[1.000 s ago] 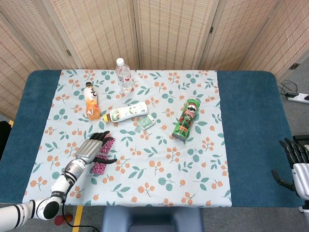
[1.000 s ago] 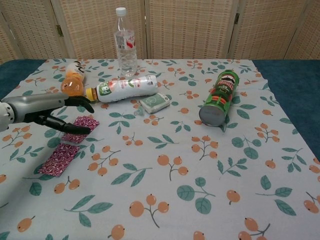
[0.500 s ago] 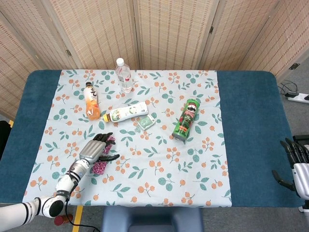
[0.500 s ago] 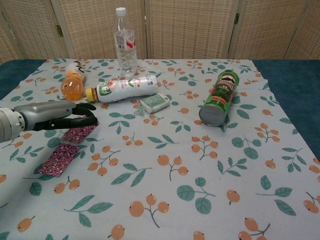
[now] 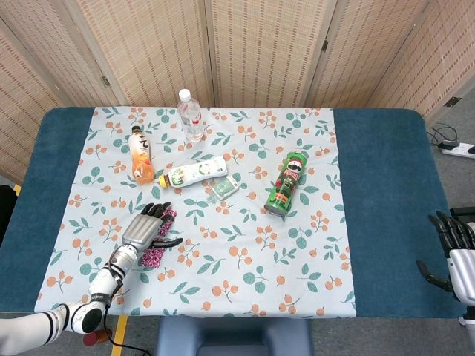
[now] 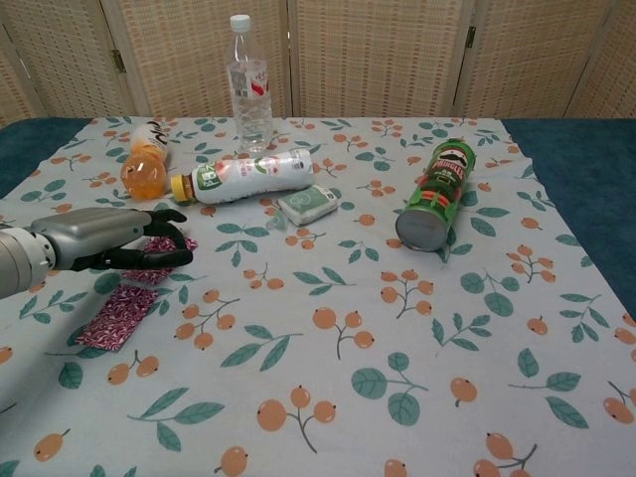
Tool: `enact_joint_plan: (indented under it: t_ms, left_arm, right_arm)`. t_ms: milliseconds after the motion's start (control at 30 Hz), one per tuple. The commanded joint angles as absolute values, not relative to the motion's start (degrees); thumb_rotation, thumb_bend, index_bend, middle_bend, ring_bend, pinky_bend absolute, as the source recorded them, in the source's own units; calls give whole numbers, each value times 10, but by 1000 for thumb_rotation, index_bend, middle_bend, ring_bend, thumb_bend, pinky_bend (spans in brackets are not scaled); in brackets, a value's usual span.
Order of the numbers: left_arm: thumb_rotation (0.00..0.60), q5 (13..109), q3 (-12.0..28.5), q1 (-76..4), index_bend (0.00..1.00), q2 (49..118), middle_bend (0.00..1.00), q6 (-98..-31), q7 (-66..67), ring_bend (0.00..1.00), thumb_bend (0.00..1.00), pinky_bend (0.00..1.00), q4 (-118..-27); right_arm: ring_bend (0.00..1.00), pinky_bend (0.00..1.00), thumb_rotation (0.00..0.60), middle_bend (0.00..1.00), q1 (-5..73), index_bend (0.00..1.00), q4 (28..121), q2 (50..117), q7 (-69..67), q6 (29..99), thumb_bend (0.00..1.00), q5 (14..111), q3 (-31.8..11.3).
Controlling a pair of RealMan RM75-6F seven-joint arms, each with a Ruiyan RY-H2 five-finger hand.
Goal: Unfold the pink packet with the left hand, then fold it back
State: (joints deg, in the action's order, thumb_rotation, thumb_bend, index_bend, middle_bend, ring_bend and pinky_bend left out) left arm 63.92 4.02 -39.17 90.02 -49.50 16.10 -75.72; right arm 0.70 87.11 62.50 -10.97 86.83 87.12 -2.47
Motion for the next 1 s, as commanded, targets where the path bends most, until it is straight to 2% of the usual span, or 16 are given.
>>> enact_joint_plan:
  t_ms: [33,1000]
  left_arm:
    - [0,638,40,-391,269,902,0,-497,163,0,72,0,-754]
    - [0,624,35,-360,265,872,0,-488,135,0,73,0,-706]
  right_arm:
    - [22,0,600,60,7,40,872,625,-109,868,335,871,-25]
    - [22,0,600,60,9,39,886,622,-96,872,335,876,-26]
